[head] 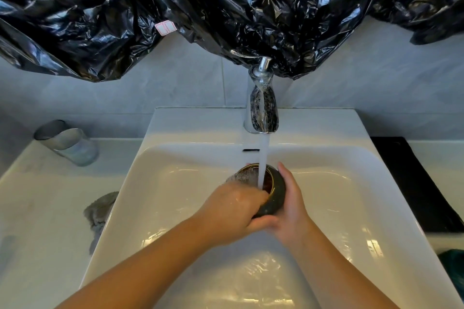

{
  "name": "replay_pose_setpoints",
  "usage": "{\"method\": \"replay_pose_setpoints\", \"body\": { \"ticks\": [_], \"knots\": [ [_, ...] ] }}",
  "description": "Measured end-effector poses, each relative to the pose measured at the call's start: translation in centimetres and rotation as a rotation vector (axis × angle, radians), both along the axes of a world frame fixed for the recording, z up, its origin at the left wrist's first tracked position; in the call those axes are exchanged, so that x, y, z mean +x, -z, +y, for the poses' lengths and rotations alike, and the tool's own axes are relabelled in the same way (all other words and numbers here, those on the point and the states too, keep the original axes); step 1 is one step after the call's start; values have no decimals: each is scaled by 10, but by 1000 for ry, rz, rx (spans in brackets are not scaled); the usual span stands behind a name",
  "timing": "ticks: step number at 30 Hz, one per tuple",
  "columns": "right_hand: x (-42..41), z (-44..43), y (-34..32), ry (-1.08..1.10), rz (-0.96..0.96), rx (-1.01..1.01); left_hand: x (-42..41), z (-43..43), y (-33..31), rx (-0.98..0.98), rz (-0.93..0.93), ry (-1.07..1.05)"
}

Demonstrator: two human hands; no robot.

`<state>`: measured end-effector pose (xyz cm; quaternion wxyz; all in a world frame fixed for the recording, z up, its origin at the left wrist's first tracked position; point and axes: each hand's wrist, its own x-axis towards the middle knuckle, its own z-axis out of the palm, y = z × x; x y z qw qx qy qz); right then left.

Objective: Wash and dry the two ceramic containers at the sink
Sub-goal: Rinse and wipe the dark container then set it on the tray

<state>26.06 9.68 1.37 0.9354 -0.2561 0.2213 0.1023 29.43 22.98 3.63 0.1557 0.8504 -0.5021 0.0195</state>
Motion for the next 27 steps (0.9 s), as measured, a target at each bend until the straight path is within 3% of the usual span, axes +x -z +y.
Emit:
{"method": "replay_pose_setpoints", "body": {
  "ticks": [2, 6, 14, 18, 22, 27],
  "knots": [
    [1, 4, -3, 20, 58, 39, -7, -2, 0, -123, 257, -95],
    [7, 12, -1, 97, 68, 46, -15, -16, -11, -645, 892, -415],
    [11, 14, 3, 95, 111, -149, -16, -28, -21, -958, 1161, -647],
    [11, 13, -1, 97, 105, -267, -15, -20, -18, -1114, 1542, -435],
    [8, 8, -7, 34, 56, -356, -5, -8, -14, -1207, 1621, -210],
    [7, 8, -7, -42, 70, -382, -4, -7, -9, -1077, 1429, -353]
  ]
}}
